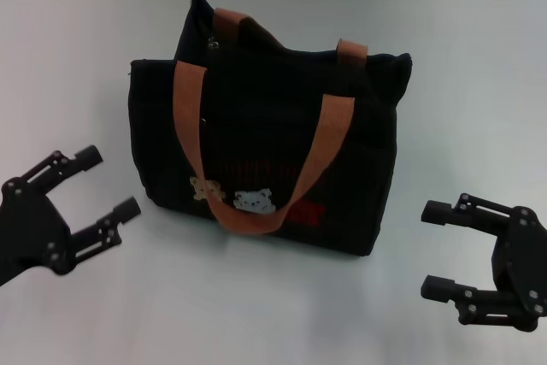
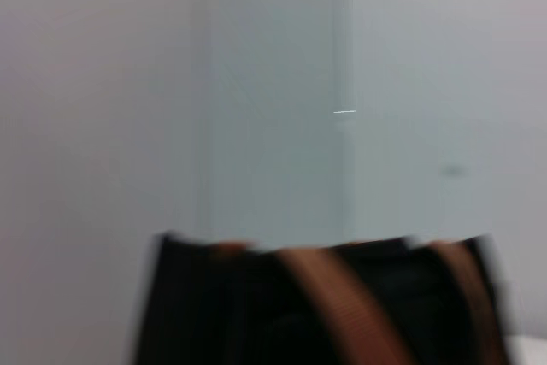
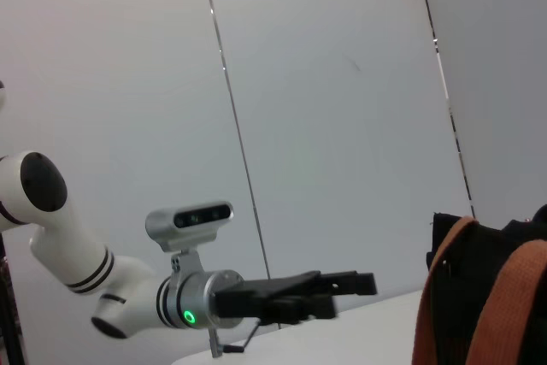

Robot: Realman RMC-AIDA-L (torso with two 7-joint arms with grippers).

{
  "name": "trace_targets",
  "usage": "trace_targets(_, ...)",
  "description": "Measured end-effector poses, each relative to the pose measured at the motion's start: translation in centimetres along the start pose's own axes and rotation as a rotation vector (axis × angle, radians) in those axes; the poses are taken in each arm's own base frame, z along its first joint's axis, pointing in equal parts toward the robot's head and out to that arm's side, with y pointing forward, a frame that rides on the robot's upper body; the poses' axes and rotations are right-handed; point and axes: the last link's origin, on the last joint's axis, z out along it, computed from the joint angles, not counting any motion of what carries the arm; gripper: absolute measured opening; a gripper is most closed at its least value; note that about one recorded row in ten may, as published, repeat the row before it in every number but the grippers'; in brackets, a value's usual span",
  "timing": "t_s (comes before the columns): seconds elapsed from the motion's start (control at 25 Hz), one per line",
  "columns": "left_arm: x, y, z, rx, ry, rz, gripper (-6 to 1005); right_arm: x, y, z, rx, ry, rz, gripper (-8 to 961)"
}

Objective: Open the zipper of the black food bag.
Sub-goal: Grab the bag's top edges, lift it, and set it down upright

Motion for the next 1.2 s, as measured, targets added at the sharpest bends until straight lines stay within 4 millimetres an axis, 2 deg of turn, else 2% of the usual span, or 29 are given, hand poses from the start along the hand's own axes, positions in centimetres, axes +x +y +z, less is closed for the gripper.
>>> trace_targets(0.16, -0.9, -0.6, 1.1, 0.055, -0.014, 0.016, 798, 0.2, -0.1, 0.1, 0.009, 0.006, 0.006, 815)
trace_targets(0.48, -1.4, -2.6, 5.2, 0.07, -0.055, 0.024, 787, 0.3, -0.2, 0.2, 0.014, 0.014, 0.005, 815)
trace_targets(0.64, -1.3, -3.1, 5.9, 0.092, -0.052, 0.025, 781, 0.2, -0.3, 0.2, 0.006, 0.011, 0.002, 815)
trace_targets(1.0, -1.6, -1.7, 7.9, 0.061, -0.005, 0.108, 769, 0.0, -0.5, 0.4, 0.002, 0.013, -0.004, 815)
trace_targets(1.2, -1.4, -1.6, 8.4, 0.091, 0.034, 0.11, 585, -0.1, -0.6, 0.5, 0.001, 0.01, -0.011, 814)
